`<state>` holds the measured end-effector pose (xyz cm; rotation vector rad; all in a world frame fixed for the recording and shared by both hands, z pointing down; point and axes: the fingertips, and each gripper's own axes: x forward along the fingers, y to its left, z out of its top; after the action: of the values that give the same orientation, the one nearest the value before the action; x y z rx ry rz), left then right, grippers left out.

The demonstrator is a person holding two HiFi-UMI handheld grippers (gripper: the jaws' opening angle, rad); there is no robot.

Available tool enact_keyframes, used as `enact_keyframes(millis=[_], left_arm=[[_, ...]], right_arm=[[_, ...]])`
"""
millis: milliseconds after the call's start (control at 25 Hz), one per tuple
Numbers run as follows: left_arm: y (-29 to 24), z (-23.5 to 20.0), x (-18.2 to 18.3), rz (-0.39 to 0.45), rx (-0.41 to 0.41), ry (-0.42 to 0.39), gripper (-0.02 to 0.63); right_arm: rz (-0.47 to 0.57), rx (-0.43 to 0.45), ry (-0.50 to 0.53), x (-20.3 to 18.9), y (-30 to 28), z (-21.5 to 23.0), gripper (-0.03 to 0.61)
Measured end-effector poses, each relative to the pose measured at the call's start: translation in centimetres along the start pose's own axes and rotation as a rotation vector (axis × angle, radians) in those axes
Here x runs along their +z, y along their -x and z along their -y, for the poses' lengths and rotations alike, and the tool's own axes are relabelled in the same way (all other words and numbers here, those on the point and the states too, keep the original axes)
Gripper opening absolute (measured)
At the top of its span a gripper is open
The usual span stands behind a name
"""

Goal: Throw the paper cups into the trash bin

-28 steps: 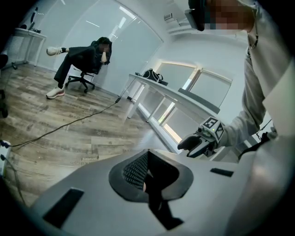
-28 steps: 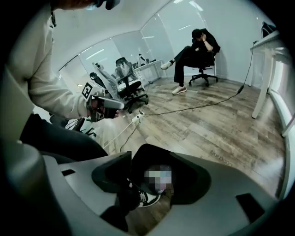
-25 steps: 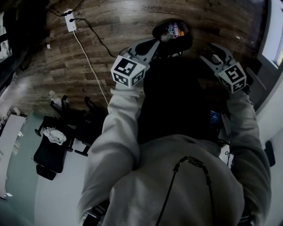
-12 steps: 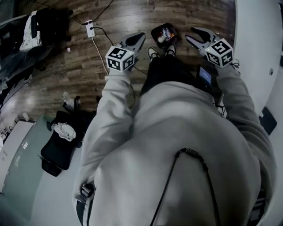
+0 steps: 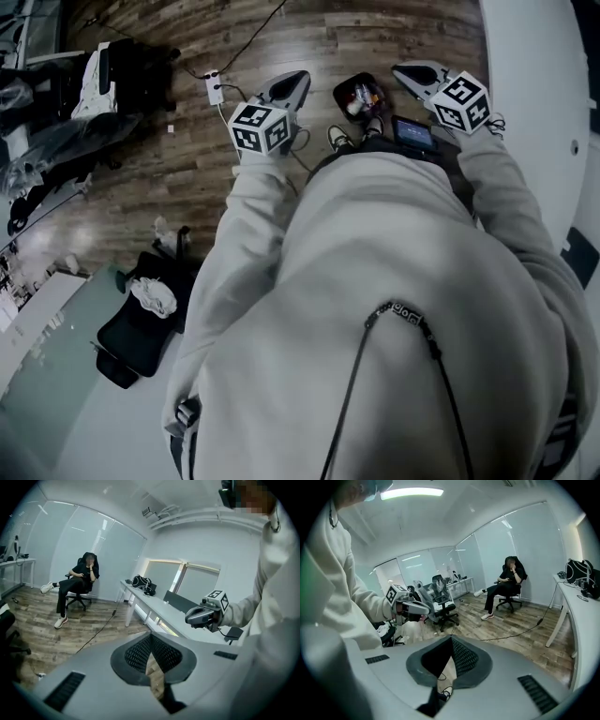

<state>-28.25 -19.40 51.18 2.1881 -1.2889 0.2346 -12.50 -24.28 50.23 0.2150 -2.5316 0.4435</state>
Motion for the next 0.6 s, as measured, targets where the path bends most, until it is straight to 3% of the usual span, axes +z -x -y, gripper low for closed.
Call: enact_keyframes(millis=[600], left_arm=[[0.7,3.3,-0.7,0.013,-0.016,0.013,-0.005]], right_arm=[[-0.003,0.013,0.015,-0.3,1.2,-1.9,0.02]])
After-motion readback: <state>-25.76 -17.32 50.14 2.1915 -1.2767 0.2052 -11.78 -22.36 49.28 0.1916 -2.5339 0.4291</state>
